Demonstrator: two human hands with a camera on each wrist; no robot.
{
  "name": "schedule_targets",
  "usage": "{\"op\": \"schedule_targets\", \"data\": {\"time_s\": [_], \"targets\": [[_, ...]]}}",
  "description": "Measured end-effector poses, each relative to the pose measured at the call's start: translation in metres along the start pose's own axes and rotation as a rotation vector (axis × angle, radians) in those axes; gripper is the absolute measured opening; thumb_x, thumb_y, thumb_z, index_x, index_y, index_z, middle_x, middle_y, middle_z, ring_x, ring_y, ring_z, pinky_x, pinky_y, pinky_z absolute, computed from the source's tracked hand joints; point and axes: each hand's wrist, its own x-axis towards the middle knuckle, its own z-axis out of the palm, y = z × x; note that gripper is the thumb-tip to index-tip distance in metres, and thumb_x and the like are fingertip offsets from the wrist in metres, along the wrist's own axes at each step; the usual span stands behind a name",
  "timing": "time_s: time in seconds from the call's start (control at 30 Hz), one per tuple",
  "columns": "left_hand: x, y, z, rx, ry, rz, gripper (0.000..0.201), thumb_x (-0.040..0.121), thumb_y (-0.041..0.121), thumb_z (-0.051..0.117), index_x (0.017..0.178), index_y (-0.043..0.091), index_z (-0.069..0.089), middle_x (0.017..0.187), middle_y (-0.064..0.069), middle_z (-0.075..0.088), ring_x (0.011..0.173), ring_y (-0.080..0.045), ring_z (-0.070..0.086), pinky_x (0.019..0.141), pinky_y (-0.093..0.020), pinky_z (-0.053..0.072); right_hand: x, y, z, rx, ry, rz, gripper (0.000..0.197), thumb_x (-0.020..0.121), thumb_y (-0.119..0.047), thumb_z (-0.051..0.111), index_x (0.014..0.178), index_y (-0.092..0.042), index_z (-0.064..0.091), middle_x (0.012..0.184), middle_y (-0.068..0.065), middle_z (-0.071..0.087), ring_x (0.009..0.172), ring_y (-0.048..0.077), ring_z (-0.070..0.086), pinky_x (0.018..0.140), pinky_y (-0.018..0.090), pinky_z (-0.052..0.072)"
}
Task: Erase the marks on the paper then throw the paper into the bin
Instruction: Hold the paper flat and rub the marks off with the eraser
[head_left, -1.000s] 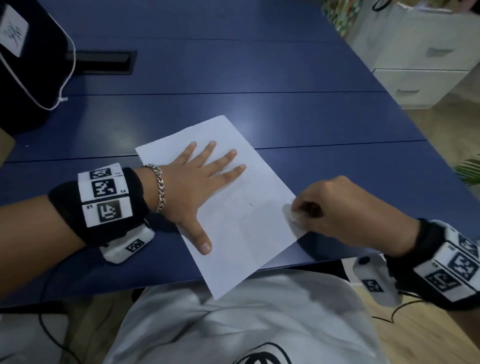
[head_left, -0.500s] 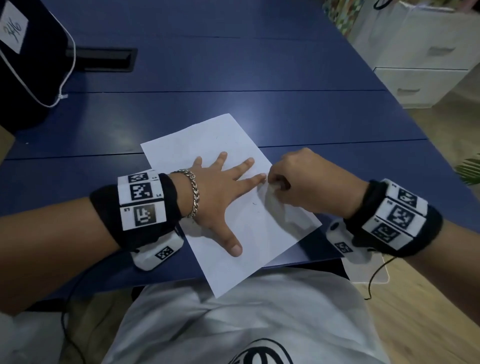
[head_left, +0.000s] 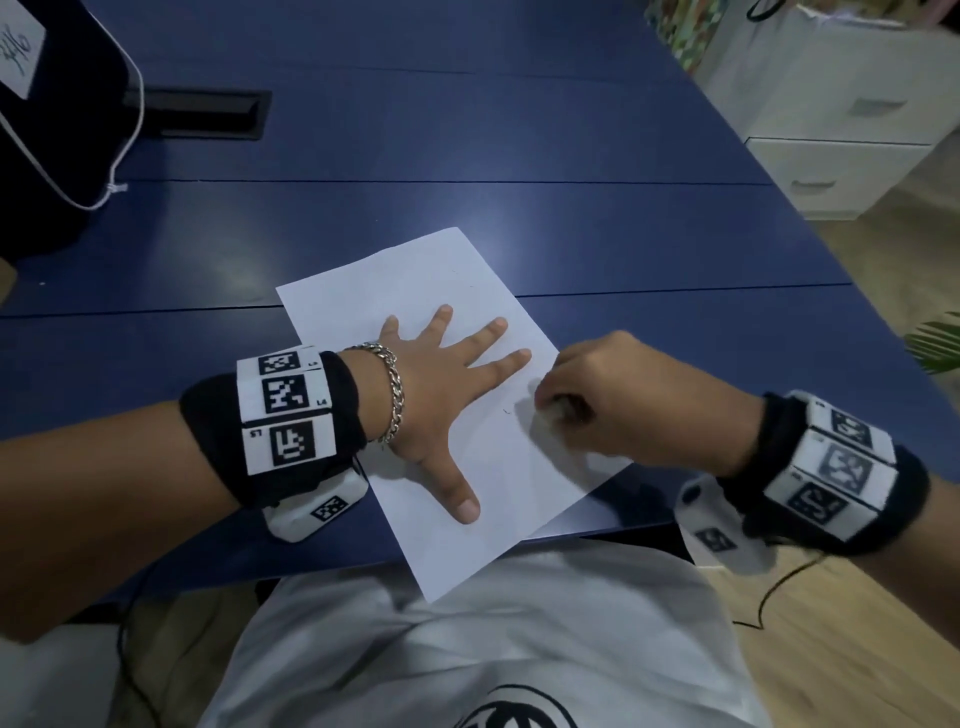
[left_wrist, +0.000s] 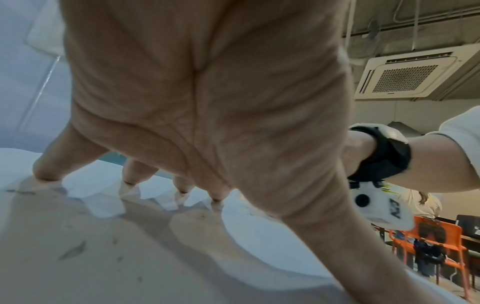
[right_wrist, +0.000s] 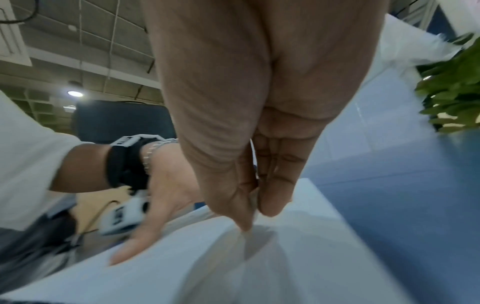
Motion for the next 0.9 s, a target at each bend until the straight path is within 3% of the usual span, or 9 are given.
{"op": "schedule_targets", "data": {"time_s": [0.13,0.3,0.4,0.53,0.63,0.67,0.73,0.8,0.9], "targets": [[0.000,-0.001,-0.001,0.002,-0.004,0.011,0.164,0.036,0.101,0.071,0.148,0.054,-0.039,0.162,0.017,-0.045,0.156,-0.044,-0.027,0.117,-0.081,0.006,0.009,0.016,-0.008,0.023,0.109,0.096,0.007,0.087,-0.019,0.063,0.085,-0.018,0.070,0.079,-0.001,0.066,0.074,0.023,0.060,0.072,0.044,0.055],[-0.007,-0.008,-0.003,-0.042,0.059,0.080,0.161,0.043,0.096,0.077,0.146,0.056,-0.040,0.163,0.018,-0.043,0.157,-0.042,-0.025,0.117,-0.081,0.002,-0.003,0.000,0.001,0.007,0.070,-0.019,0.006,0.088,-0.021,0.066,0.090,-0.023,0.072,0.082,-0.007,0.063,0.074,0.015,0.058,0.070,0.032,0.052],[-0.027,-0.029,-0.006,-0.132,0.187,0.056,0.152,0.052,0.096,0.072,0.153,0.052,-0.034,0.168,0.014,-0.035,0.159,-0.032,-0.022,0.123,-0.072,-0.003,-0.006,0.007,0.002,0.057,0.091,-0.013,0.005,0.089,-0.023,0.071,0.092,-0.027,0.071,0.084,-0.013,0.060,0.074,0.006,0.056,0.070,0.025,0.050],[-0.069,-0.056,0.011,-0.286,0.256,-0.146,0.116,0.080,0.083,0.062,0.168,0.037,0.001,0.175,-0.004,0.004,0.160,-0.025,0.010,0.126,-0.039,0.016,-0.012,0.006,0.006,0.098,0.048,-0.016,0.006,0.091,-0.028,0.071,0.094,-0.032,0.072,0.083,-0.019,0.058,0.075,-0.004,0.056,0.066,0.012,0.043],[-0.091,-0.048,0.032,-0.287,0.276,-0.228,0.106,0.075,0.092,0.053,0.158,0.031,0.033,0.154,0.000,0.036,0.141,-0.024,0.038,0.116,-0.041,0.039,-0.008,0.001,0.001,0.082,-0.007,0.019,0.005,0.091,-0.029,0.068,0.092,-0.033,0.069,0.083,-0.017,0.061,0.078,0.000,0.058,0.065,0.016,0.047],[-0.094,-0.042,0.037,-0.266,0.240,-0.228,0.112,0.069,0.098,0.051,0.156,0.030,0.034,0.154,0.001,0.035,0.141,-0.024,0.038,0.117,-0.045,0.038,-0.007,-0.002,0.000,0.070,-0.024,0.030,0.003,0.091,-0.029,0.067,0.091,-0.032,0.068,0.084,-0.015,0.063,0.078,0.002,0.059,0.065,0.019,0.050],[-0.095,-0.034,0.046,-0.203,0.150,-0.224,0.129,0.064,0.102,0.052,0.164,0.031,0.015,0.169,0.000,0.016,0.155,-0.024,0.019,0.127,-0.055,0.021,-0.006,-0.009,-0.001,0.037,-0.063,0.041,0.003,0.091,-0.029,0.065,0.088,-0.030,0.065,0.084,-0.013,0.064,0.077,0.006,0.060,0.066,0.028,0.055],[-0.089,-0.034,0.051,-0.156,0.112,-0.222,0.143,0.060,0.103,0.054,0.167,0.031,-0.008,0.175,0.003,-0.010,0.161,-0.023,-0.005,0.128,-0.061,0.002,-0.006,-0.015,-0.003,0.013,-0.127,0.020,0.004,0.090,-0.027,0.065,0.087,-0.030,0.065,0.084,-0.014,0.065,0.078,0.005,0.061,0.066,0.027,0.056],[-0.076,-0.048,0.052,-0.161,0.113,-0.185,0.149,0.054,0.106,0.055,0.161,0.038,-0.024,0.171,0.010,-0.028,0.160,-0.030,-0.018,0.126,-0.065,-0.006,-0.001,-0.020,-0.013,-0.008,-0.216,0.026,0.008,0.088,-0.025,0.065,0.087,-0.033,0.065,0.086,-0.017,0.065,0.080,0.007,0.064,0.069,0.029,0.059]]}}
